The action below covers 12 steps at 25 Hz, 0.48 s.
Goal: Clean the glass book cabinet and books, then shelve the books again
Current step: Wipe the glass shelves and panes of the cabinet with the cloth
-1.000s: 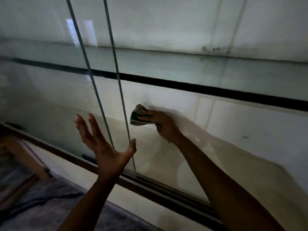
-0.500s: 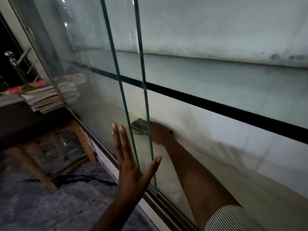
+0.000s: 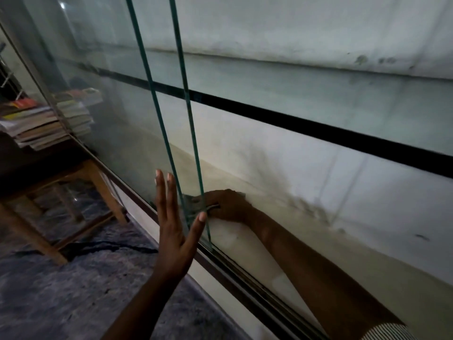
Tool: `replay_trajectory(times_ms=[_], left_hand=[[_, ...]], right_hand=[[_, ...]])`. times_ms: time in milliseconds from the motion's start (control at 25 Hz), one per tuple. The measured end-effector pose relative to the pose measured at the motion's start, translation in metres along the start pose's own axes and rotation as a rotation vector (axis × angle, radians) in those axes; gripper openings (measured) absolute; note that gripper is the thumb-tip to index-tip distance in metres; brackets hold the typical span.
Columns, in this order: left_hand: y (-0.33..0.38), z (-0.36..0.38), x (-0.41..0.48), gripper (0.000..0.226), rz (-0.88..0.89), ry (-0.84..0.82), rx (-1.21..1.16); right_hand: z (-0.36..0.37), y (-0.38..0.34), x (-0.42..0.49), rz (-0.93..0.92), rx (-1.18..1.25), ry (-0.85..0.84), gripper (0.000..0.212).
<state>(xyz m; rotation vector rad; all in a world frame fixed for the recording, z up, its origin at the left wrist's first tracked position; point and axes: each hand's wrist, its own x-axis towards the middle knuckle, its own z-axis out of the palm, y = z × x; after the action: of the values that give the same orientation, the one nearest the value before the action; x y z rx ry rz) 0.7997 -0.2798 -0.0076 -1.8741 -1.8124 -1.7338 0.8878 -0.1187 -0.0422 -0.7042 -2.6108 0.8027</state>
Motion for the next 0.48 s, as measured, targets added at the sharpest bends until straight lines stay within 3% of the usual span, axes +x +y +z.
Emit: replay_trajectory(times_ms=[200, 320, 480], left_hand=[[0.011, -0.007, -0.025, 0.071, -0.026, -0.043, -0.105], [0.020, -0.002, -0.064, 0.064, -0.042, -0.117, -0.154], [0.024, 0.018, -0.087, 0.050, 0.149, -0.351, -0.164]], right_hand=[[-0.009, -0.004, -0.083, 0.138, 0.137, 0.104, 0.034], [-0.012, -0.015, -0.142, 0.342, 0.051, 0.218, 0.034], [-0.012, -0.049, -0.240, 0.555, 0.129, 0.370, 0.033]])
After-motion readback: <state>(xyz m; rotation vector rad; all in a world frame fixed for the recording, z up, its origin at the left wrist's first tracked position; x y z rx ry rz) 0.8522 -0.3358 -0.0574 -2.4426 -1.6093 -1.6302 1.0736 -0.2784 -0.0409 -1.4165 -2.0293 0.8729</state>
